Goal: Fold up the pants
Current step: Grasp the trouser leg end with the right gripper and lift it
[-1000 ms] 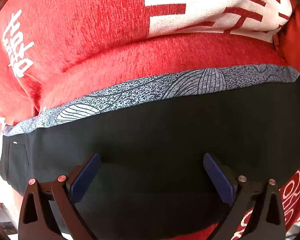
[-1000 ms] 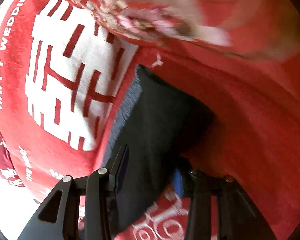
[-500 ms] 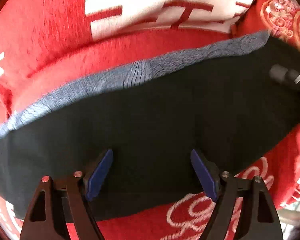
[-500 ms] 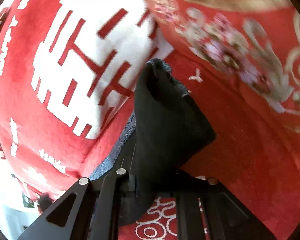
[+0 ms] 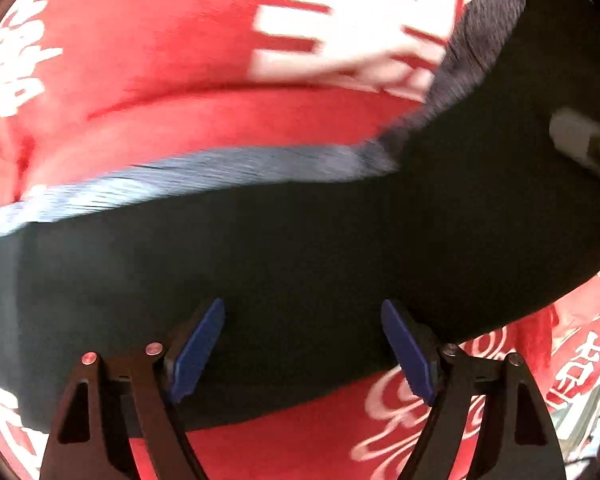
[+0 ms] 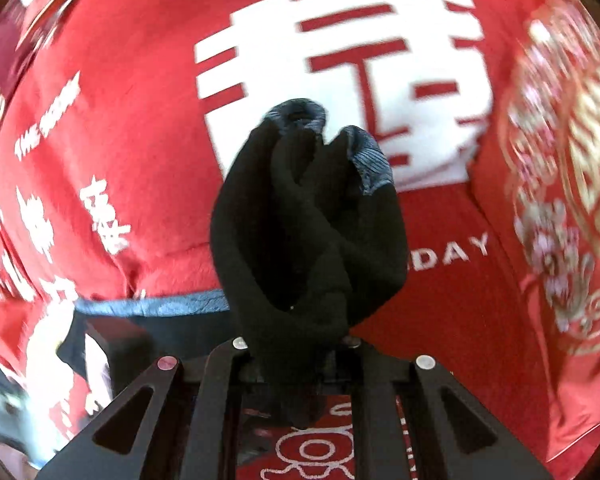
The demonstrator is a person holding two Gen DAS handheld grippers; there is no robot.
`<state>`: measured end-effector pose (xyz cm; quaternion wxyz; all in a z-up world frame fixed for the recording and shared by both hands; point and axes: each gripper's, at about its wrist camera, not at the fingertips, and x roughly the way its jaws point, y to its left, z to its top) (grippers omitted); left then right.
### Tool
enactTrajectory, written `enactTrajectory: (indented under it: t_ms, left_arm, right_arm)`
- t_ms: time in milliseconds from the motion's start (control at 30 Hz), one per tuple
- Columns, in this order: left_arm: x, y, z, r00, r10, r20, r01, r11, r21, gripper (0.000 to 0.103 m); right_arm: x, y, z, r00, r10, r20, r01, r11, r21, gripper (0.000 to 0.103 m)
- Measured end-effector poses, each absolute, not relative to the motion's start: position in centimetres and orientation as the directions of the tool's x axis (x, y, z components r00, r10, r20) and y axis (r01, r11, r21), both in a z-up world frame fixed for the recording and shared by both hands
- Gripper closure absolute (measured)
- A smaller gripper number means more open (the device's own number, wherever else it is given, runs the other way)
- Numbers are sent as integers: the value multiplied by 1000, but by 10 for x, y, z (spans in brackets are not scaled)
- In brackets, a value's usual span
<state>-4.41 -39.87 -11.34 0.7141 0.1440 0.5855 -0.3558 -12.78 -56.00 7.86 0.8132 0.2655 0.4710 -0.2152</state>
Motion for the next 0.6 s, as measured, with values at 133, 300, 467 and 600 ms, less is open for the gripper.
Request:
enactTrajectory:
  t_ms: [133, 300, 467, 600]
  left_arm:
    - [1, -340, -96, 140, -292, -946, 656, 743, -133, 21]
    - [65, -268, -103, 221, -181, -958, 568, 823, -24, 21]
    - [108, -208, -118, 264, -85, -961, 471, 881, 51, 21]
    - [108, -185, -123, 250, -80, -965, 465, 884, 47, 21]
  right_arm:
    - [-90, -506, 81, 409, -153, -900, 513, 854, 88, 88]
    - [-44, -430, 50, 331, -165, -929, 401, 916, -20, 86]
    - [-7, -349, -15, 230, -198, -953, 283, 950, -129, 83]
    - [-3, -304, -38, 199, -319, -927, 167, 943, -288, 65]
